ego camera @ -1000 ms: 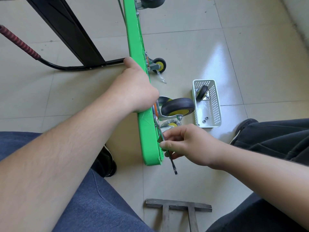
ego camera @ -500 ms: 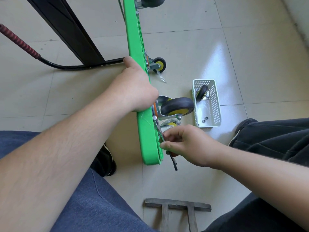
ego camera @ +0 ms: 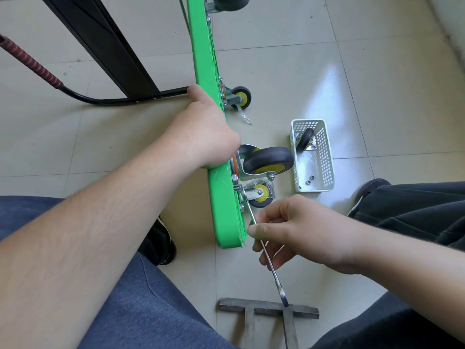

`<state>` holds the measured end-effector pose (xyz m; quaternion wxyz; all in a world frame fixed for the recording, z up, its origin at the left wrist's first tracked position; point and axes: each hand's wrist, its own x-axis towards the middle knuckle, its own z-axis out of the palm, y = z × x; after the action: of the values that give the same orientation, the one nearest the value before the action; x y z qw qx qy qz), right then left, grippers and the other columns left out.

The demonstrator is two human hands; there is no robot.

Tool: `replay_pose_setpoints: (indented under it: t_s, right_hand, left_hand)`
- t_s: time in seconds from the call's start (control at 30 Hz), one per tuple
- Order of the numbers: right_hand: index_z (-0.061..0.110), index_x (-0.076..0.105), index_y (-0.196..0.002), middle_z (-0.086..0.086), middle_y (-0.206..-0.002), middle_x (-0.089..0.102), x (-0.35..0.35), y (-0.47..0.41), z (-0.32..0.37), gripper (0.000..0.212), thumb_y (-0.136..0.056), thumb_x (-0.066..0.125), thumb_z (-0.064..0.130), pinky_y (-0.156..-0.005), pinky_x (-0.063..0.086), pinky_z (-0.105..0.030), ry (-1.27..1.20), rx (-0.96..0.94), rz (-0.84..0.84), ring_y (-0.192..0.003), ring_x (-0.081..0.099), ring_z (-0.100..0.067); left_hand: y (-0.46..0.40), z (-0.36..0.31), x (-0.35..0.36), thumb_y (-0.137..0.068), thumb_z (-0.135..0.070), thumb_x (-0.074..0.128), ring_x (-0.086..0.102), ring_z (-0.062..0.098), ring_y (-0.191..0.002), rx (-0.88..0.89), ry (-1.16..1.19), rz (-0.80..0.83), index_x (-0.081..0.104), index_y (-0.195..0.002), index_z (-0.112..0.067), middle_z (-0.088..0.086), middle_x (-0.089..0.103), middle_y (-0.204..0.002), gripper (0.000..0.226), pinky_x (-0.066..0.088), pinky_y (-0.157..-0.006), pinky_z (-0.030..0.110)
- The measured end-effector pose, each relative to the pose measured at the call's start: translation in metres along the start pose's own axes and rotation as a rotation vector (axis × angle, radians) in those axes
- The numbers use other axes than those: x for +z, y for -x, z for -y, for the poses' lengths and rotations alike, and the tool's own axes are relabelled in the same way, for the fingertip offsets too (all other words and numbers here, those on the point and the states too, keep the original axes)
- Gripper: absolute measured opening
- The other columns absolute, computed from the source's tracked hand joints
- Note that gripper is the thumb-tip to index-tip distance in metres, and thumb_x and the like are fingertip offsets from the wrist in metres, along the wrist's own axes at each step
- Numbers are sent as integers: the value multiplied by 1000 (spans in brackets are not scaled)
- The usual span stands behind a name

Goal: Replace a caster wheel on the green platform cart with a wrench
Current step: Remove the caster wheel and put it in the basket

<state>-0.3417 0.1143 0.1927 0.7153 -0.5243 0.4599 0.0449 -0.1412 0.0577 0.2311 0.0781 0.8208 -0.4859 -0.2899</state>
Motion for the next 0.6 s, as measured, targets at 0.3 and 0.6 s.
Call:
replay_pose_setpoints:
  t_s: [0.3, 0.6]
  right_hand:
    - [-12, 64, -95, -17, -84, 70, 5, 7, 10, 29, -100, 64, 16, -67, 59, -35, -117, 1, 33, -70, 70, -25]
    - [-8, 66, -92, -21, -81, 66, 8, 2, 14, 25, -100, 64, 17, -65, 59, -37, -144, -27, 17, -68, 68, -28]
  left_hand:
    - [0, 0, 0, -94, -15, 54, 39, 16, -55, 8, -7, 12, 6, -153, 5, 24, 61, -128, 78, 19, -29, 25]
    - [-1, 0, 1, -94, -15, 54, 39, 15, -55, 2, -29, 4, 7, -152, 6, 24, 61, -128, 78, 15, -26, 23]
